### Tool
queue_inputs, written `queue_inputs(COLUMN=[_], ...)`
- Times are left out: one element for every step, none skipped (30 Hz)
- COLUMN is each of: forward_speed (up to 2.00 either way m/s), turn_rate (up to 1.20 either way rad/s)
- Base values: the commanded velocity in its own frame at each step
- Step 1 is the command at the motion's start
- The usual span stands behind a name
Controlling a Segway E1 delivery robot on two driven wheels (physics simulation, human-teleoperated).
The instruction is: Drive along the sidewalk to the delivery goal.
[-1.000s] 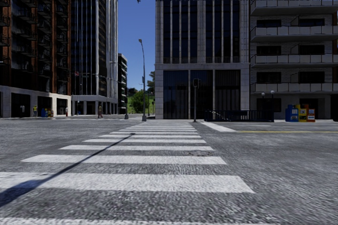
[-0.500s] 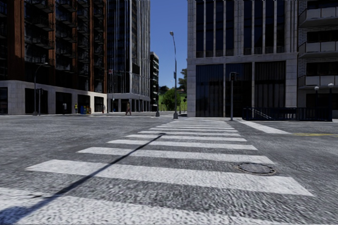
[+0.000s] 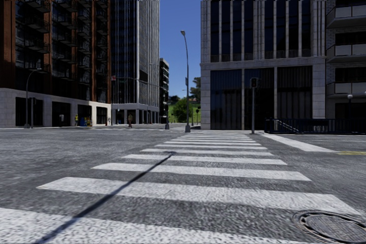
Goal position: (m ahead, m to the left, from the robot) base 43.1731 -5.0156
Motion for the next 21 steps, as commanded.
queue_inputs(forward_speed=[2.00, 2.00, 2.00, 2.00, 2.00, 2.00, 2.00, 2.00, 2.00, 2.00, 2.00, 2.00, 2.00, 2.00, 2.00, 2.00, 2.00, 2.00, 2.00, 2.00, 2.00], turn_rate=[-0.32, -0.32, -0.32, -0.32, -0.30, -0.30, -0.18, -0.06, -0.02, -0.02, -0.01, -0.03, -0.13, -0.13, -0.21, -0.27, -0.27, -0.35, -0.38, -0.38, -0.38])
